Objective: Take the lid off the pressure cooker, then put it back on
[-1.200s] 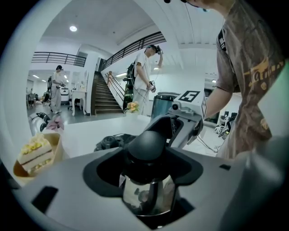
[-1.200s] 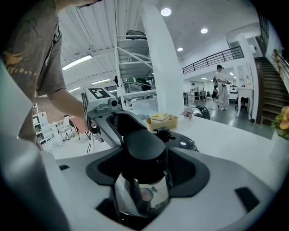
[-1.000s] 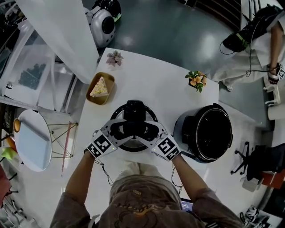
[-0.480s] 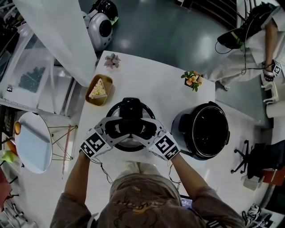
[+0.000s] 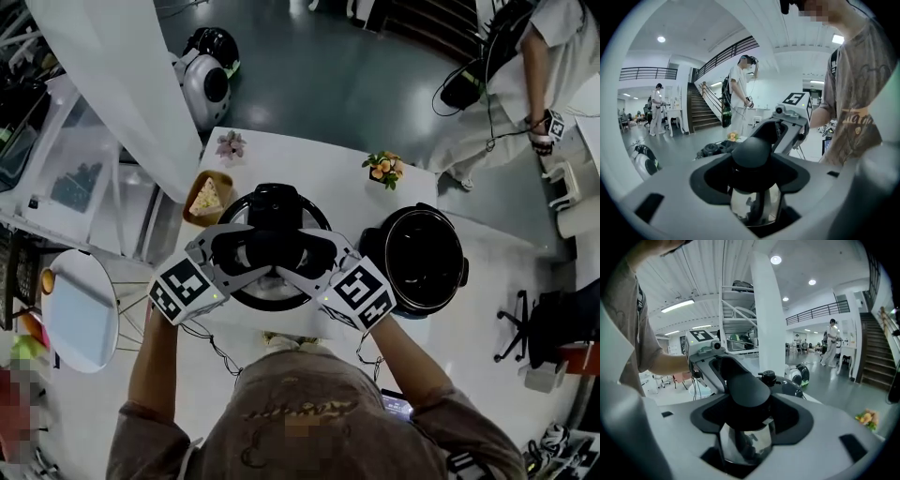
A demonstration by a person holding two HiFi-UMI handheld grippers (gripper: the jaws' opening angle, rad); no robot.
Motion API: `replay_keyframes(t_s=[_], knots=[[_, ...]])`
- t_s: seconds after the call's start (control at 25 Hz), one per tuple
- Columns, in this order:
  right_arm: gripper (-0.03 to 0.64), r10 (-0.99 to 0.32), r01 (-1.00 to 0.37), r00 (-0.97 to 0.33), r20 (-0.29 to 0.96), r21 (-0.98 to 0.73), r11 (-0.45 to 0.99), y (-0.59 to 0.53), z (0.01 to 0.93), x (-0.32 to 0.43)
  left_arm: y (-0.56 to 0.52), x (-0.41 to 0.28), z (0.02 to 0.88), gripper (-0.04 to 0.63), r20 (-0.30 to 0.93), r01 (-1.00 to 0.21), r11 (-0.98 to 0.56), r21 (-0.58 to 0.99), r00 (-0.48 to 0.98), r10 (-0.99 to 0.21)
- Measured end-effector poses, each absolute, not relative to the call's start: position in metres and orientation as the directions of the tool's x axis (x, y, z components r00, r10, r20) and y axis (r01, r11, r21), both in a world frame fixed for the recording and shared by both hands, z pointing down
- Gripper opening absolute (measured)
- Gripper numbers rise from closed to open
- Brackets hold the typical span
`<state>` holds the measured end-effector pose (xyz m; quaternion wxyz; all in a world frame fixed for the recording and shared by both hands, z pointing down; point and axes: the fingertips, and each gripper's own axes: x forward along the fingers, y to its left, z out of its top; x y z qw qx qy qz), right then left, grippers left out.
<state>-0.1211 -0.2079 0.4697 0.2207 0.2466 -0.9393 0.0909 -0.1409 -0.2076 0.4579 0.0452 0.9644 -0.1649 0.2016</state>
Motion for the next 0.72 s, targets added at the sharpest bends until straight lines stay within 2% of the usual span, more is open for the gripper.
replay_keyframes(t_s=[0.32, 0.72], knots=[[0.273, -0.531, -0.586, -0.731, 0.429, 0.003, 0.81, -0.204, 0.411, -0.071, -0.206, -0.092, 0.402, 0.261, 0.369, -0.247, -0.969, -0.026, 0.898, -0.239], [0.275, -0.696, -0.759, -0.571, 0.435, 0.043, 0.649, -0.191, 0.39, 0.023, -0.198, 0.003, 0.381, 0.261, 0.332, -0.018, -0.999, -0.035, 0.943, -0.028]])
